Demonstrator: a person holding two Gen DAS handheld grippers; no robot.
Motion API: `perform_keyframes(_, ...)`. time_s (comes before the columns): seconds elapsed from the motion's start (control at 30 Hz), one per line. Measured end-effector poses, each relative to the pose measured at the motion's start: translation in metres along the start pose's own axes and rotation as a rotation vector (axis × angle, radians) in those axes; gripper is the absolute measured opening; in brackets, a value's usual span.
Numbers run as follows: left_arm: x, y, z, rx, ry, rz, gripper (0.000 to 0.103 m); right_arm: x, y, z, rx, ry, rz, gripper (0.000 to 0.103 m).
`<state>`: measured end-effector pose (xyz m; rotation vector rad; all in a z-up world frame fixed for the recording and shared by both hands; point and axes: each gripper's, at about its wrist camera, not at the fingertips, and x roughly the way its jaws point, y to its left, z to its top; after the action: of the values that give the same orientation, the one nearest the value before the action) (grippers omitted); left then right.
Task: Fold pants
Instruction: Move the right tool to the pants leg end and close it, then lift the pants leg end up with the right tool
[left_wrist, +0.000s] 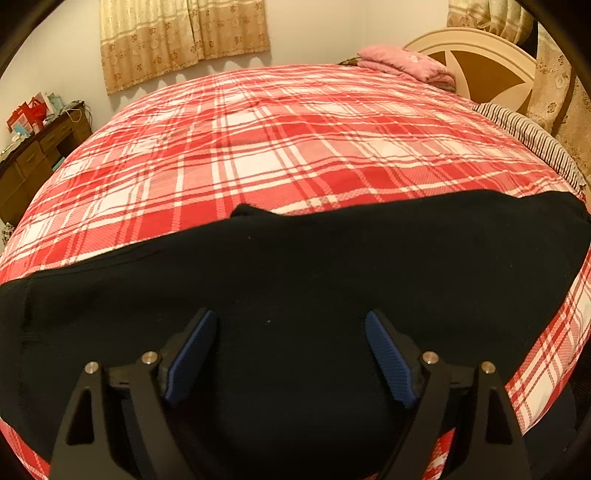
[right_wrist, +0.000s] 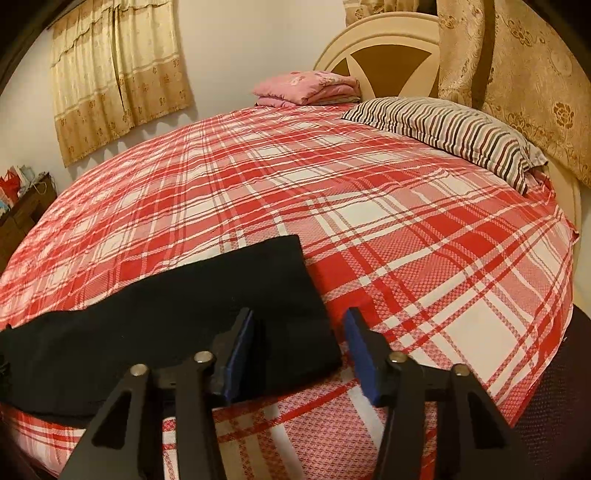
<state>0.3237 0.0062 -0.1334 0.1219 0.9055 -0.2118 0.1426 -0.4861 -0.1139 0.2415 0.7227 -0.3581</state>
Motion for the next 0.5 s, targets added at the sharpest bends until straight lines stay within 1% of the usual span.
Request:
perform_keyframes(0.03, 0.0, 0.0, 0.0, 0.0, 0.0, 0.0, 0.087, 0.0, -0.003, 0.001, 0.015, 0.001, 0.019, 0.041)
perform_keyframes(0.07, 0.0, 0.0, 0.0, -0.001, 0.001, 0.001, 0.087, 0.0, -0.007, 0.001, 0.045, 0.006, 0.053, 0.041)
perform_keyframes(0.2, 0.0, 0.0, 0.0, -0.001, -0.003, -0.002, 0.087, 0.001, -0.018, 0.002, 0.115, 0.022, 0.132, 0.04)
perform_keyframes(0.23, 0.0, 0.0, 0.0, -0.001, -0.005, -0.003, 0.087, 0.001, -0.022, 0.002, 0.138, 0.032, 0.164, 0.04)
perform_keyframes(0.33, 0.0, 0.0, -0.001, -0.002, -0.014, -0.007, 0.088, 0.003, -0.026, 0.003, 0.164, 0.044, 0.195, 0.039)
perform_keyframes(0.37, 0.0, 0.0, -0.001, -0.003, -0.015, -0.007, 0.088, 0.004, -0.025, 0.003, 0.159, 0.045, 0.194, 0.029)
perform_keyframes(0.4, 0.0, 0.0, 0.0, -0.003, -0.014, -0.008, 0.089, 0.004, -0.024, 0.003, 0.152, 0.046, 0.188, 0.016)
perform_keyframes(0.47, 0.0, 0.0, 0.0, -0.005, -0.012, -0.009, 0.088, 0.004, -0.028, 0.003, 0.195, 0.048, 0.267, 0.014)
perform_keyframes(0.5, -0.001, 0.0, 0.0, -0.008, -0.011, -0.014, 0.088, 0.003, -0.026, 0.003, 0.207, 0.042, 0.283, 0.013)
